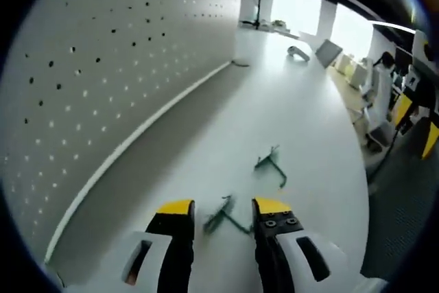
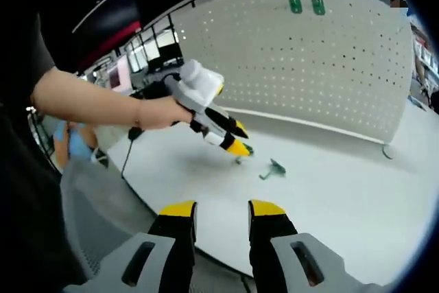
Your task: Insert the hook assembly into the mounting plate slot until the hook locks in place.
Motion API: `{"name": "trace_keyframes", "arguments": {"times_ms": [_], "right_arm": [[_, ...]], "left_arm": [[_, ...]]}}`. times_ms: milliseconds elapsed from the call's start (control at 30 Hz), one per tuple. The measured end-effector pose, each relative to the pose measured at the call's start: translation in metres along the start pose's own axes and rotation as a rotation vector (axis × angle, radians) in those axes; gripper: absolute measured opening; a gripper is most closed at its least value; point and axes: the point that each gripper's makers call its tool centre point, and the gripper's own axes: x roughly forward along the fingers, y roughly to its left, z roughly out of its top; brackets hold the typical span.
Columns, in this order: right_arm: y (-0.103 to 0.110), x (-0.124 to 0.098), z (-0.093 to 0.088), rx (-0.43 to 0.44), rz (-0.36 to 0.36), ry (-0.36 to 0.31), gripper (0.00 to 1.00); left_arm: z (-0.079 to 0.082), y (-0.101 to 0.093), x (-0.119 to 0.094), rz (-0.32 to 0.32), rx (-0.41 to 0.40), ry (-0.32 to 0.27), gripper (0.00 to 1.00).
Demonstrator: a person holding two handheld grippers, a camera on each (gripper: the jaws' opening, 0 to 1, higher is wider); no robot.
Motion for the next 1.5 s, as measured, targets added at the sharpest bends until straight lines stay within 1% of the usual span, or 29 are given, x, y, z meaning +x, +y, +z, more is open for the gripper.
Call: {"name": "trace_keyframes", "arguments": {"times_ms": [67,100,167,200,300,367,467,600,733,867,900,1000,1200,1267,1300,1433,1500], "right_arm": [[-0.002,-0.003,0.006,-0.065,-0.022,-0.022,0.25],[-0.002,-0.003,0.007,-0.083,-0.024,-0.019,0.25],[-0.003,-0.002,0.007,-0.077,-0.021,-0.016,0.25],[-0.004,-0.002,0.007,-0.070,-0.021,-0.016,0.25],[-0.006,0.000,0.004,-0.055,-0.025,-0.009,0.25],[-0.006,-0.001,0.006,-0.058,-0.028,-0.019,0.25],[-0.007,0.000,0.005,-0.055,-0.029,-0.016,0.25],[-0.007,0.001,0.003,-0.045,-0.027,-0.010,0.25],[-0.005,0.002,0.004,-0.057,-0.021,-0.010,0.25],[-0.006,0.002,0.003,-0.047,-0.022,-0.008,0.25],[-0.006,0.002,0.003,-0.046,-0.023,-0.011,0.25],[-0.006,0.001,0.003,-0.045,-0.023,-0.012,0.25],[-0.007,-0.001,0.004,-0.046,-0.028,-0.020,0.25],[-0.007,-0.002,0.004,-0.046,-0.031,-0.023,0.25],[-0.007,-0.002,0.006,-0.046,-0.031,-0.027,0.25],[-0.007,-0.003,0.007,-0.048,-0.036,-0.033,0.25],[-0.007,-0.004,0.007,-0.049,-0.037,-0.035,0.25]], "left_arm": [[-0.002,0.001,0.002,-0.003,0.016,0.017,0.29],[-0.003,0.001,0.002,-0.001,0.035,0.031,0.26],[-0.002,0.007,0.001,0.026,0.133,0.044,0.12],[-0.003,0.003,0.003,0.008,0.127,0.049,0.09],[-0.009,-0.002,0.008,-0.025,0.088,0.073,0.09],[-0.009,-0.003,0.008,-0.028,0.088,0.074,0.05],[-0.009,-0.008,0.008,-0.047,0.087,0.079,0.05],[-0.011,-0.010,0.006,-0.055,0.090,0.090,0.04],[-0.014,-0.009,0.003,-0.055,0.064,0.100,0.03],[-0.008,-0.005,-0.004,-0.045,0.050,0.082,0.01],[-0.009,-0.005,-0.004,-0.046,0.047,0.086,0.01],[-0.013,-0.006,-0.003,-0.050,0.035,0.099,0.01],[-0.013,-0.013,-0.005,-0.055,0.046,0.104,0.01],[-0.010,-0.010,-0.010,-0.033,0.078,0.100,0.01],[-0.008,-0.009,-0.011,-0.029,0.079,0.096,0.01],[0.002,0.001,-0.022,-0.010,0.030,0.062,0.01],[0.005,0.006,-0.028,0.005,0.019,0.048,0.01]]}}
